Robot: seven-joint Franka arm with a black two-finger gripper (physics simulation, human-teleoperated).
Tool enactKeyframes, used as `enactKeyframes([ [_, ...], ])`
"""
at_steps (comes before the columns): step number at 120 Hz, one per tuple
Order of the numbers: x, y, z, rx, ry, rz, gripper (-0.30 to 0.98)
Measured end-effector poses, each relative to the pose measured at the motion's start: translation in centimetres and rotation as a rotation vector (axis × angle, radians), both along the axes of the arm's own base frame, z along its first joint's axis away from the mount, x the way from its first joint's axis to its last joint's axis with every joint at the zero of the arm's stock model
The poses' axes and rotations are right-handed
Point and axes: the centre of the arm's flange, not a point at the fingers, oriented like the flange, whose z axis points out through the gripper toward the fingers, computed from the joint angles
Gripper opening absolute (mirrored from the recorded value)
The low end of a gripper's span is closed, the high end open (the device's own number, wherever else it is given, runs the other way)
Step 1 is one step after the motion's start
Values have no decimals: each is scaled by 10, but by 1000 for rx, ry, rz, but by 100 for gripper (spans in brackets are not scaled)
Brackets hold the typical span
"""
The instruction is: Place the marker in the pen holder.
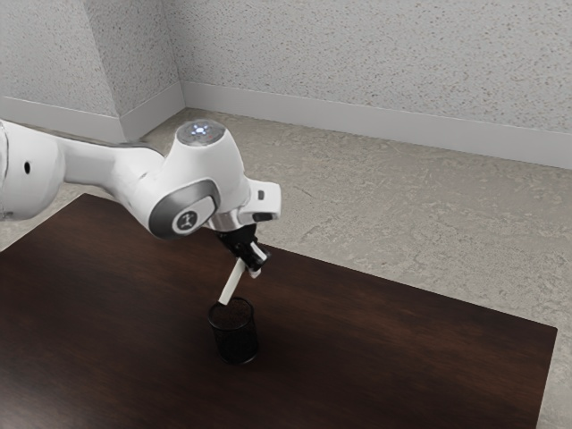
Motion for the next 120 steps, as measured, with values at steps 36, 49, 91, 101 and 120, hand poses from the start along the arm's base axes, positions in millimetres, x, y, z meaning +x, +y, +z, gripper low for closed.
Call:
enactKeyframes([
  [36, -2, -9, -30, -9, 26, -29, -4],
  [49, -4, -9, -34, -4, 16, -41, -4],
  [91, -19, -5, -33, 7, -18, -68, 18],
  [101, -22, -5, -28, 10, -28, -77, 32],
  [120, 41, -15, 127, 9, -206, -55, 51],
])
